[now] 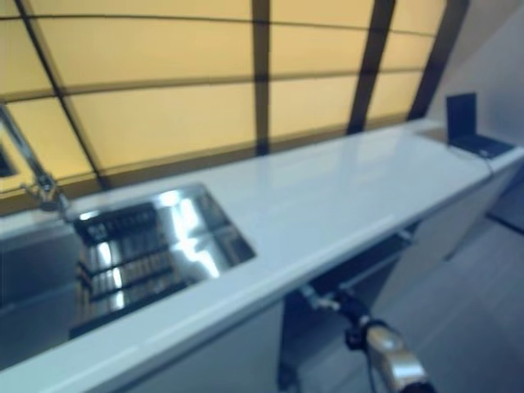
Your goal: Take plates into dishwasher
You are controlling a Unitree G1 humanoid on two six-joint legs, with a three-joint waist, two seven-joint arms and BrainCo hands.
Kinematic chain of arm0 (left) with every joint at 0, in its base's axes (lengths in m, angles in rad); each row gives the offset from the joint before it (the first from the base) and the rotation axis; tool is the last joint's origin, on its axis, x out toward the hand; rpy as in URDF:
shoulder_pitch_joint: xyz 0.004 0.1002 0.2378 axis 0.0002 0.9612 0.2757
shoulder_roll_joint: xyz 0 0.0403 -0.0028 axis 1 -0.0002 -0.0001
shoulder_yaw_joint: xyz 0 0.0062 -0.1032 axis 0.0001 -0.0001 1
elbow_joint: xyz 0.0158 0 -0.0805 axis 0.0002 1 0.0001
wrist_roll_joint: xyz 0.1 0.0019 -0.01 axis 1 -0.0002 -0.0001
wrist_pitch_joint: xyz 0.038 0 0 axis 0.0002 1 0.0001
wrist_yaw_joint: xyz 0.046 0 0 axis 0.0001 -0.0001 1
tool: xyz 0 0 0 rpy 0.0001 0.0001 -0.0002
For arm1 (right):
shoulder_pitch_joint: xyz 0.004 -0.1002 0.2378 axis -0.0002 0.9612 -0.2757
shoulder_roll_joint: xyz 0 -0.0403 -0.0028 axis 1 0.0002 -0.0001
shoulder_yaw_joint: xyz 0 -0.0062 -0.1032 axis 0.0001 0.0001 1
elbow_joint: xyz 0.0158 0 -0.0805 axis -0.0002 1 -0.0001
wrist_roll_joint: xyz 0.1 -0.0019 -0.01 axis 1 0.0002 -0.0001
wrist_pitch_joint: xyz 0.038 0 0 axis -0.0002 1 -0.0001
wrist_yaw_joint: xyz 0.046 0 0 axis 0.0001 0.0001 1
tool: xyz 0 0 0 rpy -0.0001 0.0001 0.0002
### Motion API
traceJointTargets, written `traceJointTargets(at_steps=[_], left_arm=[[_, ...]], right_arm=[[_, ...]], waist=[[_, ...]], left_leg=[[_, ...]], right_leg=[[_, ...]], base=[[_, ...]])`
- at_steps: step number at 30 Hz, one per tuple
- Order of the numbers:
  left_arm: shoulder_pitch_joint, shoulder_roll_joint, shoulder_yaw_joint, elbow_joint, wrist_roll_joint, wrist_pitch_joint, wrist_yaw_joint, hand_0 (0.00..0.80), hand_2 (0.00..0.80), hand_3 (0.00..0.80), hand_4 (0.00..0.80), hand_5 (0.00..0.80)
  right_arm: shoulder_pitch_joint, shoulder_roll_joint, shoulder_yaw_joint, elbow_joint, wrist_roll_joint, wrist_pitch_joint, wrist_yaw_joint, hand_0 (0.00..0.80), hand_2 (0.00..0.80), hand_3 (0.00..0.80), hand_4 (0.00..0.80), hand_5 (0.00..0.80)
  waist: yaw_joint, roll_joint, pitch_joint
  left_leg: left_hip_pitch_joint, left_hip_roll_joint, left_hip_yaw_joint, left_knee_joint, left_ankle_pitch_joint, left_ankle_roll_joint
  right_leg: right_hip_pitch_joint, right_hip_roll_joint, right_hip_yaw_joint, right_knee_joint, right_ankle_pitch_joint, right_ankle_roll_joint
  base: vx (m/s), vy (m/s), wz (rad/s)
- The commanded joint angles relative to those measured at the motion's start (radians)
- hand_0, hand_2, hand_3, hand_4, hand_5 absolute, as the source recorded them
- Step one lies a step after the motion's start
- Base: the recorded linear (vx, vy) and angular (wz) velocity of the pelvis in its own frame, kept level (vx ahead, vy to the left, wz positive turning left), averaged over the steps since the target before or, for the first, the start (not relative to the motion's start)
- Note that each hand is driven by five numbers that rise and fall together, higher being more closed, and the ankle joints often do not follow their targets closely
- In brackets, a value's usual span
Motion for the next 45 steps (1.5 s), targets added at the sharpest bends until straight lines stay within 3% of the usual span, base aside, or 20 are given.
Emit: traceJointTargets(at_steps=[1,6,9,13,19,20,21,23,24,26,27,30,33,35,36,37,40,42,43,45], left_arm=[[-0.050,0.051,0.009,0.001,0.028,-0.024,0.004,0.000,0.000,0.000,0.000,0.000],[-0.040,0.054,0.043,-0.004,0.016,-0.024,0.007,0.000,0.000,0.000,0.000,0.000],[-0.010,0.053,0.081,-0.011,0.016,-0.016,0.015,0.000,0.000,0.000,0.000,0.000],[0.010,0.059,0.113,-0.014,0.026,-0.009,0.013,0.000,0.000,0.000,0.000,0.000],[-0.002,0.081,0.159,-0.009,0.012,-0.001,0.032,0.000,0.000,0.000,0.000,0.000],[-0.002,0.081,0.159,-0.009,0.012,-0.001,0.032,0.000,0.000,0.000,0.000,0.000],[-0.011,0.084,0.156,-0.016,0.019,-0.002,0.037,0.000,0.000,0.000,0.000,0.000],[-0.016,0.087,0.153,-0.024,0.023,0.001,0.040,0.000,0.000,0.000,0.000,0.000],[-0.028,0.093,0.150,-0.041,0.022,0.012,0.047,0.000,0.000,0.000,0.000,0.000],[-0.051,0.102,0.146,-0.048,0.010,0.019,0.052,0.000,0.000,0.000,0.000,0.000],[-0.070,0.107,0.142,-0.046,-0.001,0.017,0.055,0.000,0.000,0.000,0.000,0.000],[-0.097,0.095,0.134,-0.043,-0.042,0.015,0.066,0.000,0.000,0.000,0.000,0.000],[-0.083,0.067,0.131,-0.028,-0.068,-0.014,0.066,0.000,0.000,0.000,0.000,0.000],[-0.060,0.049,0.133,-0.022,-0.071,-0.023,0.063,0.000,0.000,0.000,0.000,0.000],[-0.056,0.044,0.130,-0.018,-0.072,-0.023,0.062,0.000,0.000,0.000,0.000,0.000],[-0.049,0.039,0.130,-0.014,-0.065,-0.022,0.056,0.000,0.000,0.000,0.000,0.000],[-0.026,0.026,0.129,-0.023,-0.057,-0.022,0.060,0.000,0.000,0.000,0.000,0.000],[-0.004,0.025,0.144,-0.042,-0.058,-0.014,0.057,0.000,0.000,0.000,0.000,0.000],[0.003,0.031,0.152,-0.045,-0.050,-0.004,0.047,0.000,0.000,0.000,0.000,0.000],[0.016,0.036,0.169,-0.022,-0.026,-0.001,0.041,0.000,0.000,0.000,0.000,0.000]], right_arm=[[-0.157,0.100,-0.005,-0.140,-0.026,-0.124,0.085,0.000,0.000,0.000,0.000,0.000],[-0.119,0.058,-0.037,-0.158,-0.207,-0.167,0.055,0.000,0.000,0.000,0.000,0.000],[-0.054,-0.038,-0.081,-0.213,-0.457,-0.220,-0.004,0.000,0.000,0.000,0.000,0.000],[0.000,-0.087,-0.112,-0.271,-0.507,-0.219,-0.003,0.000,0.000,0.000,0.000,0.000],[0.110,-0.136,-0.154,-0.299,-0.497,-0.221,-0.011,0.000,0.000,0.000,0.000,0.000],[0.110,-0.136,-0.154,-0.299,-0.497,-0.221,-0.011,0.000,0.000,0.000,0.000,0.000],[0.133,-0.136,-0.162,-0.283,-0.527,-0.225,-0.048,0.000,0.000,0.000,0.000,0.000],[0.140,-0.138,-0.163,-0.269,-0.549,-0.226,-0.068,0.000,0.000,0.000,0.000,0.000],[0.140,-0.146,-0.163,-0.247,-0.561,-0.218,-0.088,0.000,0.000,0.000,0.000,0.000],[0.124,-0.152,-0.154,-0.217,-0.540,-0.211,-0.096,0.000,0.000,0.000,0.000,0.000],[0.098,-0.159,-0.140,-0.180,-0.530,-0.209,-0.093,0.000,0.000,0.000,0.000,0.000],[0.035,-0.167,-0.100,-0.138,-0.501,-0.174,-0.073,0.000,0.000,0.000,0.000,0.000],[0.032,-0.164,-0.070,-0.108,-0.516,-0.161,-0.050,0.000,0.000,0.000,0.000,0.000],[0.055,-0.167,-0.064,-0.048,-0.538,-0.163,-0.040,0.000,0.000,0.000,0.000,0.000],[0.065,-0.165,-0.061,-0.028,-0.539,-0.160,-0.044,0.000,0.000,0.000,0.000,0.000],[0.084,-0.162,-0.065,0.008,-0.532,-0.158,-0.053,0.000,0.000,0.000,0.000,0.000],[0.131,-0.148,-0.069,0.062,-0.542,-0.154,-0.071,0.000,0.000,0.000,0.000,0.000],[0.161,-0.136,-0.072,0.123,-0.553,-0.140,-0.083,0.000,0.000,0.000,0.000,0.000],[0.179,-0.129,-0.078,0.193,-0.565,-0.154,-0.103,0.000,0.000,0.000,0.000,0.000],[0.197,-0.109,-0.094,0.302,-0.558,-0.165,-0.131,0.000,0.000,0.000,0.000,0.000]], waist=[[0.079,-0.057,0.010],[0.072,-0.066,-0.002],[0.055,-0.074,-0.020],[0.038,-0.078,-0.029],[-0.011,-0.084,-0.046],[-0.011,-0.084,-0.046],[-0.021,-0.089,-0.052],[-0.025,-0.092,-0.054],[-0.027,-0.100,-0.056],[-0.027,-0.112,-0.054],[-0.018,-0.113,-0.051],[-0.005,-0.088,-0.038],[-0.014,-0.047,-0.018],[-0.028,-0.020,-0.001],[-0.034,-0.015,0.004],[-0.045,-0.010,0.011],[-0.052,-0.006,0.017],[-0.048,-0.019,0.010],[-0.051,-0.031,0.002],[-0.060,-0.048,-0.015]], left_leg=[[-0.003,-0.110,0.016,-0.013,-0.021,0.118],[0.000,-0.130,0.019,0.009,-0.044,0.141],[0.014,-0.149,0.025,0.004,-0.060,0.166],[0.030,-0.154,0.027,-0.008,-0.066,0.175],[0.031,-0.158,-0.021,-0.004,-0.079,0.194],[0.031,-0.158,-0.021,-0.004,-0.079,0.194],[0.018,-0.164,-0.054,0.004,-0.074,0.199],[0.008,-0.166,-0.074,0.005,-0.069,0.200],[-0.020,-0.169,-0.100,0.011,-0.055,0.197],[-0.065,-0.171,-0.114,0.026,-0.039,0.185],[-0.111,-0.156,-0.110,0.037,-0.013,0.161],[-0.167,-0.113,-0.115,0.036,0.048,0.099],[-0.166,-0.075,-0.118,-0.008,0.095,0.058],[-0.169,-0.055,-0.077,-0.053,0.102,0.032],[-0.170,-0.048,-0.052,-0.053,0.101,0.028],[-0.166,-0.036,0.007,-0.036,0.109,0.023],[-0.163,-0.034,0.066,0.055,0.109,0.018],[-0.146,-0.071,0.044,0.156,0.040,0.041],[-0.117,-0.104,0.029,0.229,-0.028,0.060],[-0.073,-0.133,0.007,0.319,-0.085,0.074]], right_leg=[[0.104,-0.110,0.094,0.161,-0.048,0.060],[0.100,-0.142,0.124,0.214,0.011,0.075],[0.082,-0.169,0.164,0.292,0.090,0.095],[0.059,-0.172,0.196,0.324,0.130,0.101],[0.039,-0.106,0.346,0.359,0.117,0.085],[0.039,-0.106,0.346,0.359,0.117,0.085],[0.045,-0.072,0.402,0.372,0.111,0.081],[0.047,-0.051,0.434,0.371,0.102,0.075],[0.067,-0.019,0.472,0.338,0.061,0.066],[0.087,0.009,0.496,0.282,0.005,0.057],[0.117,0.030,0.482,0.238,-0.072,0.045],[0.145,0.074,0.479,0.167,-0.203,-0.007],[0.144,0.112,0.477,0.164,-0.233,-0.047],[0.160,0.135,0.465,0.135,-0.217,-0.063],[0.161,0.138,0.456,0.129,-0.211,-0.064],[0.166,0.139,0.434,0.110,-0.197,-0.065],[0.174,0.126,0.377,0.063,-0.168,-0.067],[0.160,0.096,0.343,0.024,-0.134,-0.067],[0.145,0.074,0.331,-0.003,-0.104,-0.062],[0.117,0.053,0.333,-0.030,-0.067,-0.050]], base=[[0.039,0.111,0.04],[0.054,0.146,0.07],[0.067,0.196,0.11],[0.022,0.097,0.18],[-0.092,-0.036,0.17],[-0.202,-0.177,0.66],[-0.203,-0.183,0.52],[-0.245,-0.218,0.63],[-0.334,-0.277,0.53],[-0.467,-0.365,0.42],[-0.472,-0.344,0.27],[-0.537,-0.343,-0.11],[-0.413,-0.258,0.06],[-0.290,-0.211,0.10],[-0.284,-0.175,0.31],[-0.206,-0.109,0.30],[-0.261,-0.113,0.55],[-0.406,-0.081,0.31],[-0.458,-0.034,0.21],[-0.355,0.012,0.17]])
